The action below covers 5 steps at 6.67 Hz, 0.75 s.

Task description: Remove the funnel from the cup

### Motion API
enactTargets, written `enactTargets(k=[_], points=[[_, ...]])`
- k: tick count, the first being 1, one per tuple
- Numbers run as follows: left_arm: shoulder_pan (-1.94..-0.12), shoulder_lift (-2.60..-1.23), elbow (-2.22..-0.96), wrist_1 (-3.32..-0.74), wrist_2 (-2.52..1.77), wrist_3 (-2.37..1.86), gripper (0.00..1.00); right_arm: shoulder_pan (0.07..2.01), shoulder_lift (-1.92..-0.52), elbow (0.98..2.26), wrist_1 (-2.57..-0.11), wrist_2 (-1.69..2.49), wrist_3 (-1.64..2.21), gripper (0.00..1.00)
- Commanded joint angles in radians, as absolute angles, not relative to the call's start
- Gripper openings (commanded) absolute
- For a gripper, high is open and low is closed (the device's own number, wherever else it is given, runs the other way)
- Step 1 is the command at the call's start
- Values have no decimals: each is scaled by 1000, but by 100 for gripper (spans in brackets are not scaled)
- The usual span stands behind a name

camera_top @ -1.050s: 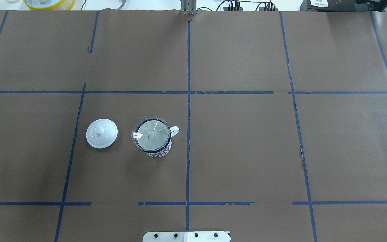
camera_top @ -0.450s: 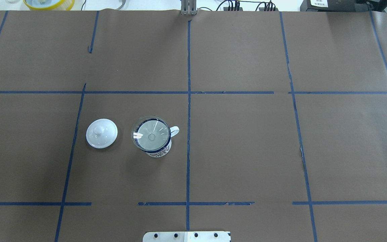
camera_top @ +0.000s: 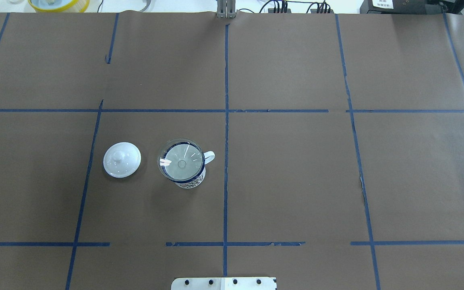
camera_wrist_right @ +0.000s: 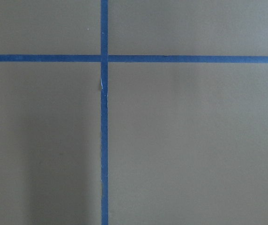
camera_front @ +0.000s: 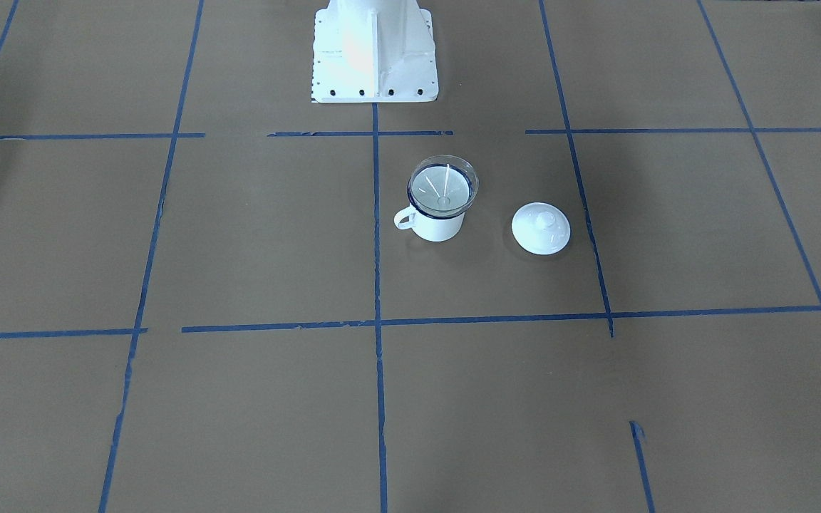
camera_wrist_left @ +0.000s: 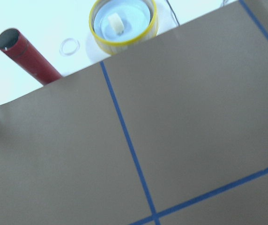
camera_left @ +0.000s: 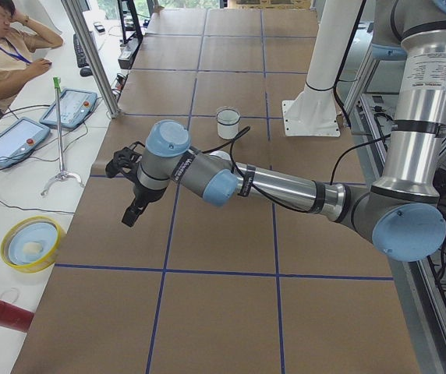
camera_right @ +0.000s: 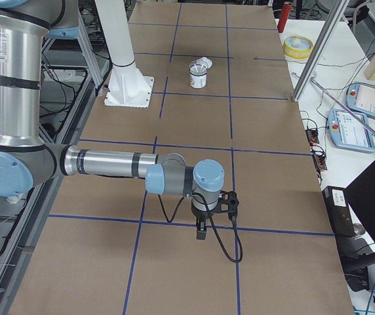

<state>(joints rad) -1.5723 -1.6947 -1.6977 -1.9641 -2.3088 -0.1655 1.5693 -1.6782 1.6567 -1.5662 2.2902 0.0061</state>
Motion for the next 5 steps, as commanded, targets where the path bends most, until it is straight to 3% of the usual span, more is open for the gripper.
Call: enactTargets(k=[1,4,5], points=[[-1423,-1761,-1755,-2008,-2364,-432,100,1569,-1678,1657,-1566,2290,6,100],[-1041,-1888,-1841,-1964,-2344,-1054,100,1569,-1678,1655,-1566,2290,6,100],[-938,-2007,-1839,-1872,-2248,-1213,100,1569,-1678,1657,-1566,2290,6,100]])
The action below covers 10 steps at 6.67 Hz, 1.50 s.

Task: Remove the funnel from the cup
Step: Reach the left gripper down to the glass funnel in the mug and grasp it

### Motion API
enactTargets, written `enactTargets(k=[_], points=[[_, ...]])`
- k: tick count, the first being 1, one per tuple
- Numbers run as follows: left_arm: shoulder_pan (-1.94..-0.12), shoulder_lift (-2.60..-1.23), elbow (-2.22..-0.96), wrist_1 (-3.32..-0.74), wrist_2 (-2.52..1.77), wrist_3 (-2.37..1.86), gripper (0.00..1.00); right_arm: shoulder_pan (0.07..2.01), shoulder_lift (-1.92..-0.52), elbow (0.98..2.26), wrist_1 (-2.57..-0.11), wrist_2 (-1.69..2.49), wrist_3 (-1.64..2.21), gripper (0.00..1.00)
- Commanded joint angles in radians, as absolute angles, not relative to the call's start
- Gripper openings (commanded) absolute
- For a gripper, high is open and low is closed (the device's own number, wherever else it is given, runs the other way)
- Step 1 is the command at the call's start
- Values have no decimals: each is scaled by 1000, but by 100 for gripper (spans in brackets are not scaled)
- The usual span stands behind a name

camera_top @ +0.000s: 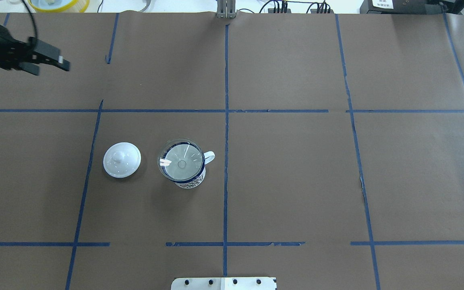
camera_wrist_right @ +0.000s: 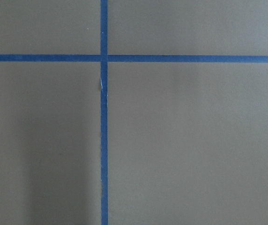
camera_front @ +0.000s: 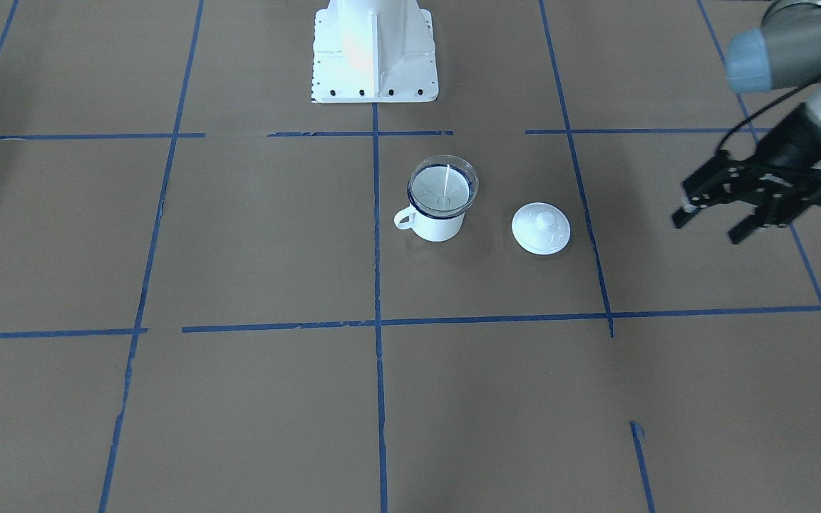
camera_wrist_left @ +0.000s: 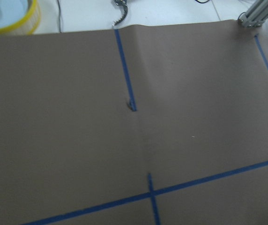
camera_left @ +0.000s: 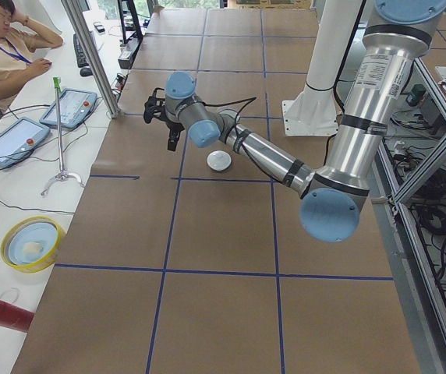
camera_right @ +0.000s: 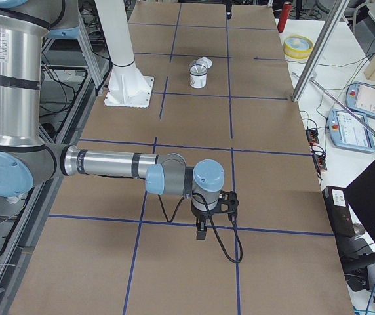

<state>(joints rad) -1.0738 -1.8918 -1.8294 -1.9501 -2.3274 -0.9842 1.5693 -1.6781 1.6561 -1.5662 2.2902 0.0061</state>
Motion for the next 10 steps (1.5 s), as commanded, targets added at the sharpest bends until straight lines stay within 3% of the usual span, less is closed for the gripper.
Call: enactTargets(k=[1,3,4,7,8,10], points=[[-843,-2160,-1839,-1653,-2173,-1295,100,1569,-1678,1657,-1566,2290,6,100],[-655,-2336,-1810,-1395,-1942,-1435,100,1569,-1678,1657,-1566,2290,6,100],[-600,-2383,-1739,-1367,-1907,-1481,100,1569,-1678,1657,-1566,2290,6,100],[-511,-2411,-1632,-1367,-1837,-1503,100,1569,-1678,1657,-1566,2290,6,100],[-509,-2411,-1625,-1365,-1836,-1503,90,1569,-1678,1657,-1566,2290,6,100],[-509,-2416,-1623,-1356,-1839,-1497,60,1569,-1678,1657,-1566,2290,6,100]])
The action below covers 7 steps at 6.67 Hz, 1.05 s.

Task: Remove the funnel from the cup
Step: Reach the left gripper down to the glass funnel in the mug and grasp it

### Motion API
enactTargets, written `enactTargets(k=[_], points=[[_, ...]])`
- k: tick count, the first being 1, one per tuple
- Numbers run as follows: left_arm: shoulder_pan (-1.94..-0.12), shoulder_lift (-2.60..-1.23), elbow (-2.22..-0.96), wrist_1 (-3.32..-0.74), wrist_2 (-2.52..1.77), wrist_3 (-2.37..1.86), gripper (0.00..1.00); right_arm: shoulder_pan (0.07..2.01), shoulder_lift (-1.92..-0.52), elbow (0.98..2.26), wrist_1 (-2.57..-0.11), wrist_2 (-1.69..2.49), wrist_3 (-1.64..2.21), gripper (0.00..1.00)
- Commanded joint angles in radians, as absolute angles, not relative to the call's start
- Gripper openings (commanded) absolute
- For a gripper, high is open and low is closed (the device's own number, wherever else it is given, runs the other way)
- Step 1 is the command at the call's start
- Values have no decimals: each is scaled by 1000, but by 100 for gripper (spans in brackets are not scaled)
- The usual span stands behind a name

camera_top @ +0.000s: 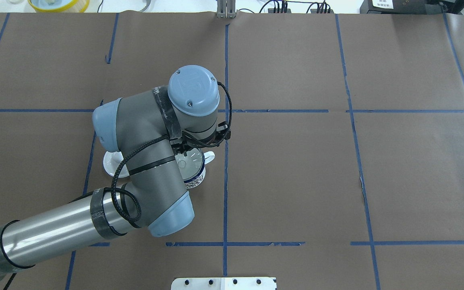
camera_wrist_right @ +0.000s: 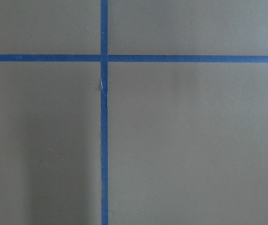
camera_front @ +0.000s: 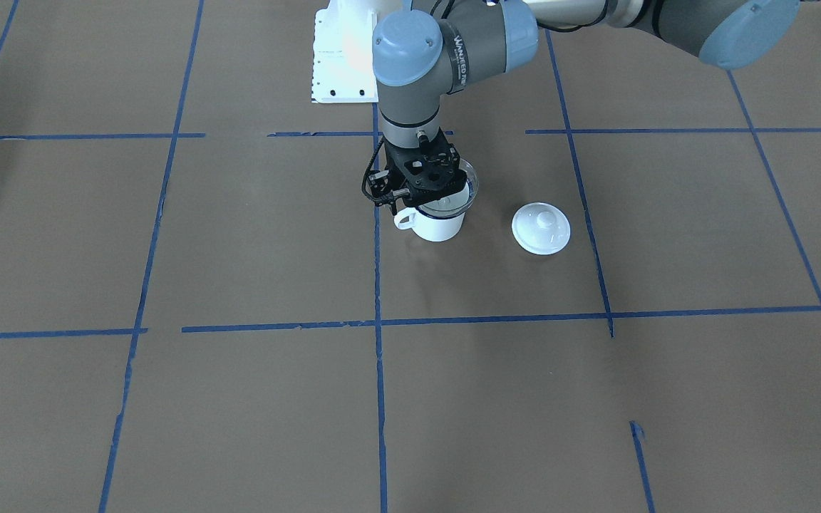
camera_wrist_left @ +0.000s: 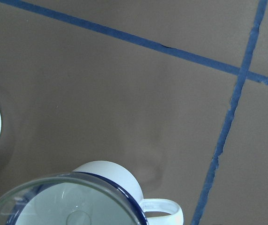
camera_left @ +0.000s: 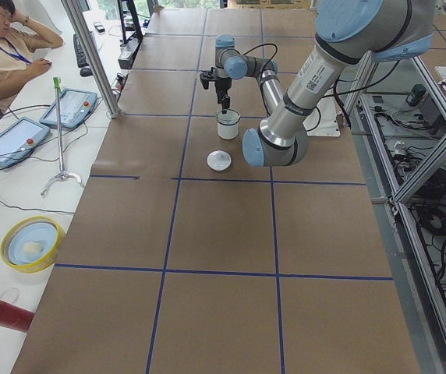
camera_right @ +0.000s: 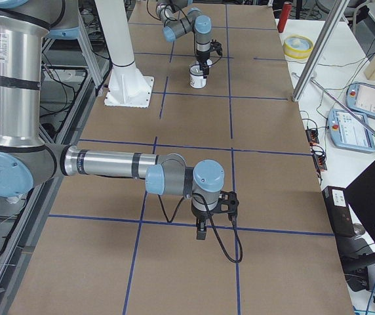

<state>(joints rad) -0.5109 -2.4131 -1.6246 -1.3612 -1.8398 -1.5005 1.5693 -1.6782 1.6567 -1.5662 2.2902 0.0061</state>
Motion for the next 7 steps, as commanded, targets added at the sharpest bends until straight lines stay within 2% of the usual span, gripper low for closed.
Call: enactTargets(k=[1,2,3,6,7], points=[[-509,-2416,-1626,-1350,-1839,-1494,49,1569,-1678,1657,-1566,2290,6,100],[-509,-2421,-1638,-1324,-1839,-1493,27,1569,-1678,1657,-1566,2290,6,100],[-509,-2433,-1641,-1293,-1839,-1493,0,1569,-1678,1657,-1566,2290,6,100],[-509,-2456,-1684,-1220,-1839,-1465,0,1569,-1678,1657,-1566,2290,6,100],[-512,-2456,-1762,-1157,-1842,-1425,0,1569,-1678,1657,-1566,2290,6,100]])
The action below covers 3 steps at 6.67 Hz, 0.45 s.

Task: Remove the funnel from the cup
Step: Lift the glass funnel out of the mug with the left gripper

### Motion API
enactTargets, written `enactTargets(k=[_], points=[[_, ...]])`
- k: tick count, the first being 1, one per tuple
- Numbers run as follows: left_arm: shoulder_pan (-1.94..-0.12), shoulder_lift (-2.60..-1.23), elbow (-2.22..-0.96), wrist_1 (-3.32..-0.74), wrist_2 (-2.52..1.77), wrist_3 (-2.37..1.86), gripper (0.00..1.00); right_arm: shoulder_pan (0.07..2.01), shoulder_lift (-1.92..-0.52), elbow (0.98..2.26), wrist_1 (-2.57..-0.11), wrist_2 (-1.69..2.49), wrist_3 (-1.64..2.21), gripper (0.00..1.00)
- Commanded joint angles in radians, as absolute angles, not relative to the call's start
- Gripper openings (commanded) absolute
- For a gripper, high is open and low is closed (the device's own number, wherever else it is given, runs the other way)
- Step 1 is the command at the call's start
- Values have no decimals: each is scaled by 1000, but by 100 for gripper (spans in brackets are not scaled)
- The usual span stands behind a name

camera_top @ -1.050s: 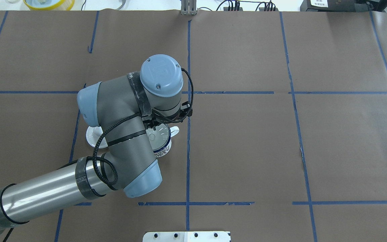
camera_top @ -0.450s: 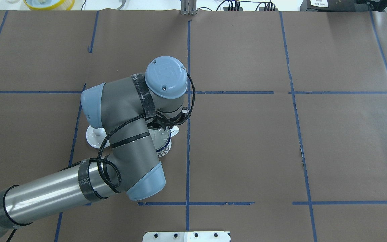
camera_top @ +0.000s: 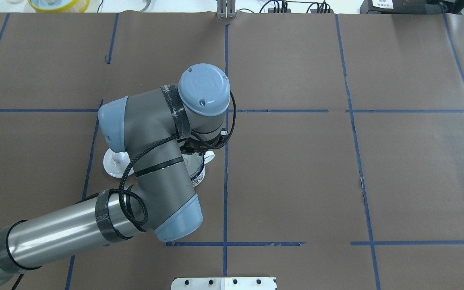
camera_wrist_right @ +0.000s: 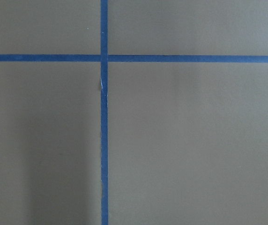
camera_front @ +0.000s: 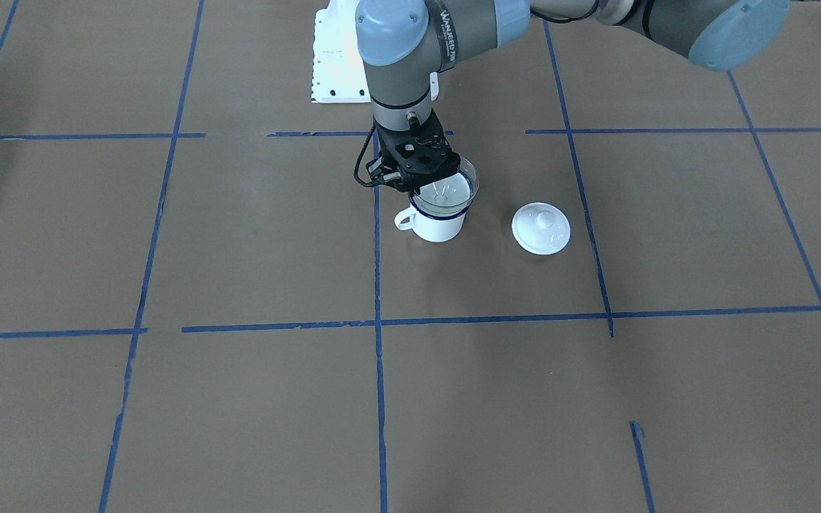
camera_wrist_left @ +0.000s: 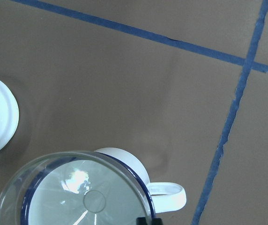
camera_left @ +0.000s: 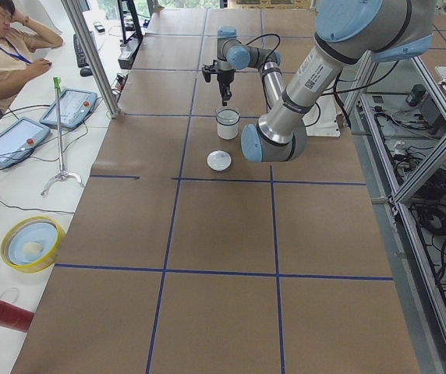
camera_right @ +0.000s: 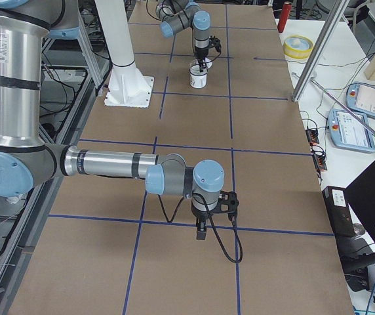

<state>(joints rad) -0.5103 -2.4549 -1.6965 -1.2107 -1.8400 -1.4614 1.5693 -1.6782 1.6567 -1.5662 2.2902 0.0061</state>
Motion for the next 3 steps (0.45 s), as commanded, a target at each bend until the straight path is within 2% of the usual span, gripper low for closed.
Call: enactTargets(k=[1,3], points=[[-523,-2460,-1851,-1076,-1841,-1422,0,1569,-1678,1657,-1566,2290,6,100],[-654,-2479,-1975,-1058,-1850,-1442,0,1569,-1678,1657,-1566,2290,6,100]])
